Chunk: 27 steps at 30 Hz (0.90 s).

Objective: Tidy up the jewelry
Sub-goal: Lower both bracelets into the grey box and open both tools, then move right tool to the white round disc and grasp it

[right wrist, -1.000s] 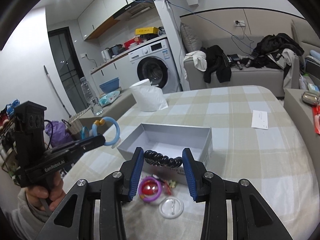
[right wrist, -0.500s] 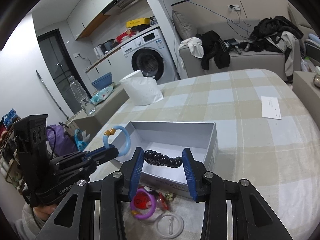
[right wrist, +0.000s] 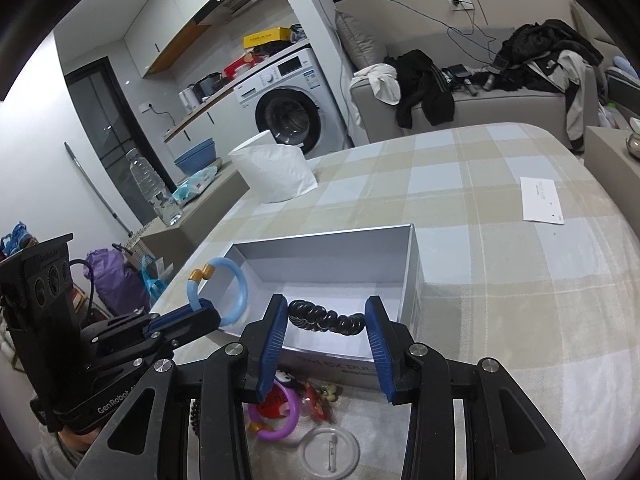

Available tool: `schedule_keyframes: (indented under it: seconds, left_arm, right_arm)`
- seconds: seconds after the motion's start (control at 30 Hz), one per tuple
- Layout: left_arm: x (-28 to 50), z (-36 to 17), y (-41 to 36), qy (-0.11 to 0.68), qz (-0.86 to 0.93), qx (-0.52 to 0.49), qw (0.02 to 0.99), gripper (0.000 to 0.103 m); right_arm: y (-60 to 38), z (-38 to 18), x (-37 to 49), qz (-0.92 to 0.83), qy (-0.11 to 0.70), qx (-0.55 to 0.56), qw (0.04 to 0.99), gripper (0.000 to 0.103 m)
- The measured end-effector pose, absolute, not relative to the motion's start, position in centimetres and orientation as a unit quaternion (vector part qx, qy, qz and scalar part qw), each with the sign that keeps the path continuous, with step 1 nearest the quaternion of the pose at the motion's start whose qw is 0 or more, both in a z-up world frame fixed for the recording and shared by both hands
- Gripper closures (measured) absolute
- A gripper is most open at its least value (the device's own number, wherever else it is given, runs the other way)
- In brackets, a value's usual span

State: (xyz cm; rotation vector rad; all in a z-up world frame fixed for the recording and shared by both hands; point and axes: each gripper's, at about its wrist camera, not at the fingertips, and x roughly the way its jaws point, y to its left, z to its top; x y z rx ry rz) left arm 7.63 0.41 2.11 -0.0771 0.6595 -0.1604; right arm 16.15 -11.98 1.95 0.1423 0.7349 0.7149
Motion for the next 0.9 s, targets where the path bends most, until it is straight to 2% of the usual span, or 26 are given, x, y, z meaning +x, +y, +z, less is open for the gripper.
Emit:
schedule_keyframes:
  seconds: [0.1, 0.17, 0.23, 0.27, 0.37, 0.4, 0.43, 0.57, 0.63, 0.73, 0.8, 0.9]
  left_arm:
    - [7.4, 2.2, 0.3, 0.319, -0.081, -0.038, 0.944, 0.099]
    - [7.3, 2.3, 0.2, 0.318, -0.08, -0.035, 0.944, 0.099]
    - [7.0, 2.5, 0.0, 0.312, -0.082, -0.029, 0.946, 0.095]
    - [6.8, 2.7, 0.0, 0.307, -0.081, -0.029, 0.948, 0.092]
    - [6.2, 3.3, 0.1, 0.3, -0.081, -0.038, 0.95, 0.072]
    - [6.0, 3.5, 0.1, 0.3, -0.081, -0.042, 0.95, 0.059]
    - [5.6, 3.6, 0.2, 0.299, -0.08, -0.046, 0.95, 0.049]
    - [3.9, 4.0, 0.5, 0.284, -0.067, -0.059, 0.955, 0.031]
    - [3.3, 3.9, 0.7, 0.282, -0.058, -0.069, 0.955, 0.018]
    - [2.4, 3.5, 0.7, 0.275, -0.046, -0.08, 0.957, 0.007]
    - [1.9, 3.1, 0.5, 0.266, -0.038, -0.072, 0.961, 0.002]
    - [1.4, 2.7, 0.3, 0.259, -0.028, -0.058, 0.964, 0.002]
  right_arm:
    - [-11.7, 2.0, 16.1, 0.345, 0.352, 0.065, 0.868, 0.059]
    - [-11.7, 2.2, 15.9, 0.35, 0.347, 0.067, 0.868, 0.053]
    - [-11.7, 2.4, 15.7, 0.35, 0.341, 0.065, 0.87, 0.05]
    - [-11.7, 2.5, 15.6, 0.351, 0.339, 0.064, 0.871, 0.046]
    - [-11.7, 2.7, 15.3, 0.347, 0.333, 0.059, 0.875, 0.042]
    - [-11.7, 2.8, 15.1, 0.347, 0.332, 0.057, 0.875, 0.04]
    - [-11.8, 2.8, 14.9, 0.349, 0.33, 0.056, 0.875, 0.033]
    - [-12.2, 3.1, 13.3, 0.363, 0.323, 0.044, 0.873, 0.0]
    - [-12.3, 3.3, 12.4, 0.366, 0.318, 0.028, 0.874, 0.0]
    - [-12.4, 3.1, 10.8, 0.364, 0.306, 0.006, 0.88, 0.0]
    - [-12.7, 2.8, 9.8, 0.363, 0.296, -0.003, 0.883, 0.0]
    - [-13.1, 2.2, 9.1, 0.36, 0.294, 0.0, 0.886, 0.0]
